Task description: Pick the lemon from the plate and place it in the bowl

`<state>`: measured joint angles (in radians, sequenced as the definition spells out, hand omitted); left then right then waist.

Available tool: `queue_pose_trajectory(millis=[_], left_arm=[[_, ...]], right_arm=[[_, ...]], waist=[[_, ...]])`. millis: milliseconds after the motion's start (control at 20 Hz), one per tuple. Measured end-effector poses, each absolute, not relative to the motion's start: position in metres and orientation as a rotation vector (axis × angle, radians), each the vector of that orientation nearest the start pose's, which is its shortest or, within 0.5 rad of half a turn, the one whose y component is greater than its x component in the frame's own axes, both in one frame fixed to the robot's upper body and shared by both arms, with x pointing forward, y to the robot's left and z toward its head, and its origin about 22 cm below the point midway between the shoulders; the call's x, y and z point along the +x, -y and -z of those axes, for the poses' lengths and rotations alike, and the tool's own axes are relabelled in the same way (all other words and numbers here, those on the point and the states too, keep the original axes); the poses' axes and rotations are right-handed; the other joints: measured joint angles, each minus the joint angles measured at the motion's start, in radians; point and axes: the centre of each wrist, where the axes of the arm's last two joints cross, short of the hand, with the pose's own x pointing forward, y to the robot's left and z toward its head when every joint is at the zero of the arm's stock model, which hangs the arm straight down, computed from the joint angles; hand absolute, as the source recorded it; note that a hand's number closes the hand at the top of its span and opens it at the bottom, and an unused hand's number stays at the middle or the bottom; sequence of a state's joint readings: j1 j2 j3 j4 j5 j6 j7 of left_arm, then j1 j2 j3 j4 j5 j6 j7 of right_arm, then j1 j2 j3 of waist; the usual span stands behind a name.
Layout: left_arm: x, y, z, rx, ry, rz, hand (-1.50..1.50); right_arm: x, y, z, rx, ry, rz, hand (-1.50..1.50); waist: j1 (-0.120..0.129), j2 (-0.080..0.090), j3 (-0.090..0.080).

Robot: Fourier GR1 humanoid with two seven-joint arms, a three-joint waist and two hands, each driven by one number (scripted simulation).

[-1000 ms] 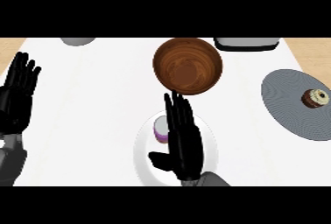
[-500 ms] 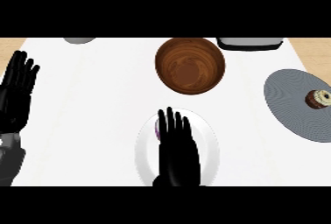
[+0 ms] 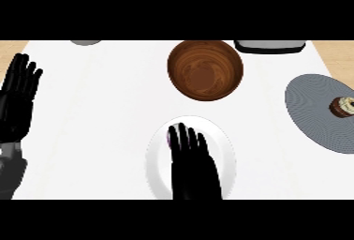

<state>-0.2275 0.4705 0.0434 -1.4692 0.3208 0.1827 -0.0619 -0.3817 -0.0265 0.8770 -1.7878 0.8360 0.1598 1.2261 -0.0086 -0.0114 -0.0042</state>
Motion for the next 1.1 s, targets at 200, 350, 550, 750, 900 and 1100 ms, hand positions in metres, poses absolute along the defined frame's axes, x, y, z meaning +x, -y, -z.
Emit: queue_pose_trajectory(millis=[200,350,550,750,900,1100], left_arm=[[0.295,-0.330,-0.081,0.247,1.773,-0.034,0.00],[0.292,-0.330,-0.079,0.243,1.773,-0.032,0.00],[0.294,-0.332,-0.085,0.242,1.779,-0.030,0.00],[0.294,-0.333,-0.081,0.244,1.777,-0.034,0.00],[0.297,-0.334,-0.082,0.246,1.778,-0.038,0.00],[0.296,-0.333,-0.080,0.240,1.783,-0.038,0.00]], right_arm=[[0.187,0.027,-0.108,-0.729,1.131,-1.096,-1.50],[0.188,0.028,-0.104,-0.732,1.095,-1.093,-1.50],[0.190,0.030,-0.099,-0.733,1.059,-1.087,-1.50],[0.192,0.033,-0.094,-0.741,1.027,-1.076,-1.50],[0.193,0.035,-0.088,-0.756,1.011,-1.073,-1.50],[0.195,0.034,-0.079,-0.768,0.999,-1.078,-1.50]], waist=[[0.002,0.003,0.001],[0.006,0.004,0.001],[0.007,0.006,0.002],[0.006,0.008,0.002],[0.005,0.009,0.003],[0.009,0.010,0.003]])
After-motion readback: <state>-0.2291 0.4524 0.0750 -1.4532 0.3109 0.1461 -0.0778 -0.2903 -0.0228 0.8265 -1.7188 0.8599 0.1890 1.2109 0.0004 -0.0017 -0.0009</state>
